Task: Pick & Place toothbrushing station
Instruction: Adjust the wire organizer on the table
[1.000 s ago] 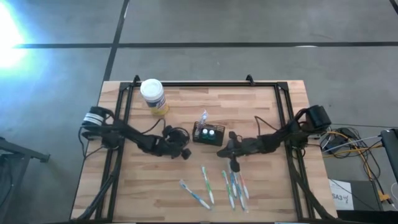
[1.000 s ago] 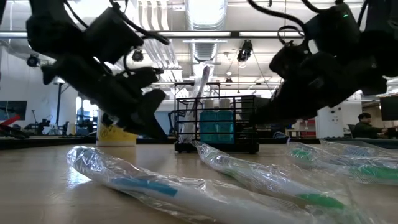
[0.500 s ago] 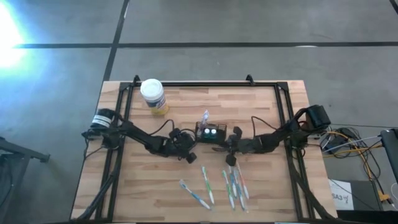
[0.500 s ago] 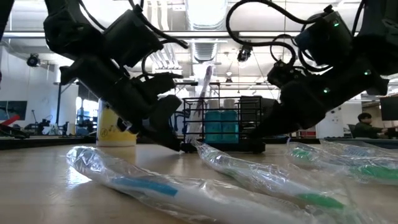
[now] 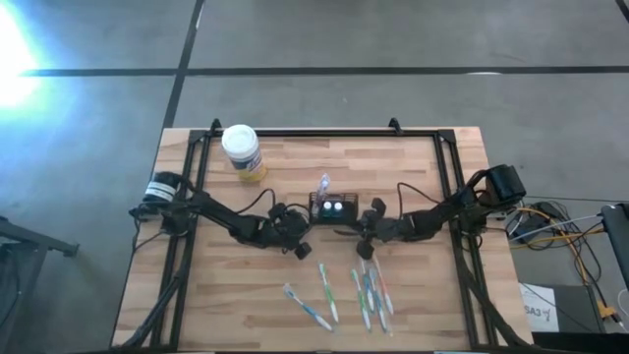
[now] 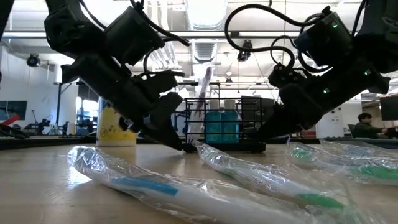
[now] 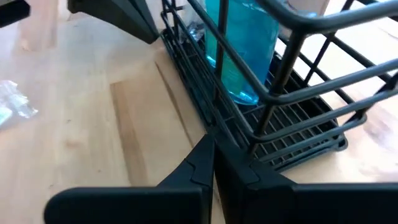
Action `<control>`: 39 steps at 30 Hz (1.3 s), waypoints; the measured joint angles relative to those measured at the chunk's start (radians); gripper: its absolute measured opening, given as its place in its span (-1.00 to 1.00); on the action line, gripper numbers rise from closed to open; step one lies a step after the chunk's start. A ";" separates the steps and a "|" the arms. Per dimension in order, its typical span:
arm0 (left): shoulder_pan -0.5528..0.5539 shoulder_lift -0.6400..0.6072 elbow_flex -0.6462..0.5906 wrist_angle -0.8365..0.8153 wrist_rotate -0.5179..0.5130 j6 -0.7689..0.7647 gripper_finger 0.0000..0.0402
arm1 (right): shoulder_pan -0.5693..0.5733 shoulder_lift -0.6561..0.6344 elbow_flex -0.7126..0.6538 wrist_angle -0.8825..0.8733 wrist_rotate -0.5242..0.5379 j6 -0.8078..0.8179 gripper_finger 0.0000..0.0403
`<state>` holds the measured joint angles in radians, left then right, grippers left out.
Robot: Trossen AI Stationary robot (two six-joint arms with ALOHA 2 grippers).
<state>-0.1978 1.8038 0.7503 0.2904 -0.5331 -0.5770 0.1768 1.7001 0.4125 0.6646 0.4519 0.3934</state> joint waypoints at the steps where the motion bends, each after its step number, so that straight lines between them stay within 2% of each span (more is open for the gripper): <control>1: 0.000 0.000 0.000 0.000 0.000 0.000 -0.98 | 0.000 -0.003 0.001 -0.004 0.009 0.000 -0.96; 4: 0.000 0.000 0.000 0.000 0.000 0.004 -0.99 | -0.002 -0.009 0.002 -0.013 0.053 0.000 -0.96; 10: 0.000 -0.001 0.000 -0.001 0.000 0.006 -0.97 | -0.003 -0.033 0.002 -0.012 0.047 -0.008 -0.96; 20: -0.001 -0.019 -0.001 -0.041 -0.017 0.002 -0.97 | 0.039 -0.068 0.004 -0.022 -0.110 -0.030 -0.96; 22: -0.001 -0.028 -0.002 -0.048 -0.021 0.002 -0.97 | 0.061 -0.098 0.008 -0.066 -0.136 -0.030 -0.96; 24: -0.004 -0.042 -0.003 -0.064 -0.030 -0.001 -0.97 | 0.080 -0.142 0.025 -0.192 -0.137 -0.008 -0.96; 26: -0.007 -0.056 -0.003 -0.078 -0.050 -0.002 -0.98 | 0.092 -0.193 0.055 -0.380 -0.099 0.034 -0.96; 29: -0.009 -0.068 -0.004 -0.094 -0.061 -0.006 -0.98 | 0.110 -0.252 0.093 -0.655 0.069 0.137 -0.96; 31: -0.009 -0.071 -0.004 -0.089 -0.072 -0.009 -0.97 | 0.118 -0.282 0.103 -0.769 0.177 0.204 -0.96; 33: -0.009 -0.072 -0.005 -0.090 -0.078 -0.011 -0.98 | 0.118 -0.300 0.096 -0.797 0.261 0.231 -0.96; 35: -0.009 -0.072 -0.005 -0.085 -0.083 -0.012 -0.99 | 0.107 -0.311 0.074 -0.768 0.300 0.205 -0.96; 39: -0.006 -0.073 -0.005 -0.082 -0.092 -0.012 -0.98 | 0.060 -0.317 0.046 -0.670 0.268 0.142 -0.96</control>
<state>-0.2038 1.7309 0.7452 0.2081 -0.6251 -0.5888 0.2363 1.3834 0.4588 -0.0056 0.7200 0.5354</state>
